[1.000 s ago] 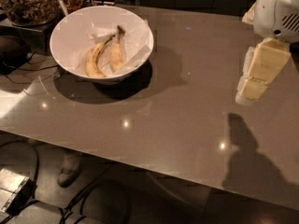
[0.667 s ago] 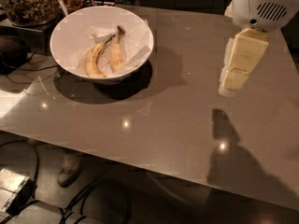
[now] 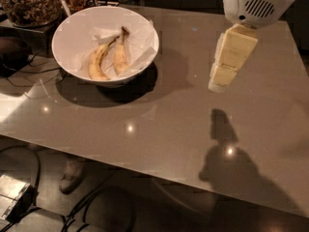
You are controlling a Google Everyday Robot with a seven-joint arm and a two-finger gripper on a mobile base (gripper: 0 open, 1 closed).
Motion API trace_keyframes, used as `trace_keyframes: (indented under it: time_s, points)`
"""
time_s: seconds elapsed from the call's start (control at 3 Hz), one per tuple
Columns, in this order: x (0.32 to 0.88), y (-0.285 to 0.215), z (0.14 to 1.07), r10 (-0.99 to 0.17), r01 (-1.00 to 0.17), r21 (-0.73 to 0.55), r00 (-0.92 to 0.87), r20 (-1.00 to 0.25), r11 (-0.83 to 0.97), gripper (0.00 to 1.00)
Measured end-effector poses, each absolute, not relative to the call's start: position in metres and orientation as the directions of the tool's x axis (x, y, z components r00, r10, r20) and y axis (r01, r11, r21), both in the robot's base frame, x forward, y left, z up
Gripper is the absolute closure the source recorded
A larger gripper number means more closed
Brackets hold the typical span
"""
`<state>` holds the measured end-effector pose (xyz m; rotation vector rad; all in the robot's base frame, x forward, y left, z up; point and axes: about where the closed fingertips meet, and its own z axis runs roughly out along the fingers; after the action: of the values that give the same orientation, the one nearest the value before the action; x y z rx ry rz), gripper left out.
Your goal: Pick banana from white bowl
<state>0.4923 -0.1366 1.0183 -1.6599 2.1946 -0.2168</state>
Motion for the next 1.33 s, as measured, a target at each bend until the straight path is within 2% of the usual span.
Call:
trace_keyframes:
  time_s: [0.67, 1.33]
  points:
    - [0.545, -0.079, 1.01, -0.923, -0.876, -0.297, -0.335, -0.19, 0.379, 0.0]
    - [0.56, -0.049, 1.005, -0.909, -0.87, -0.287, -0.341, -0.239, 0.402, 0.0]
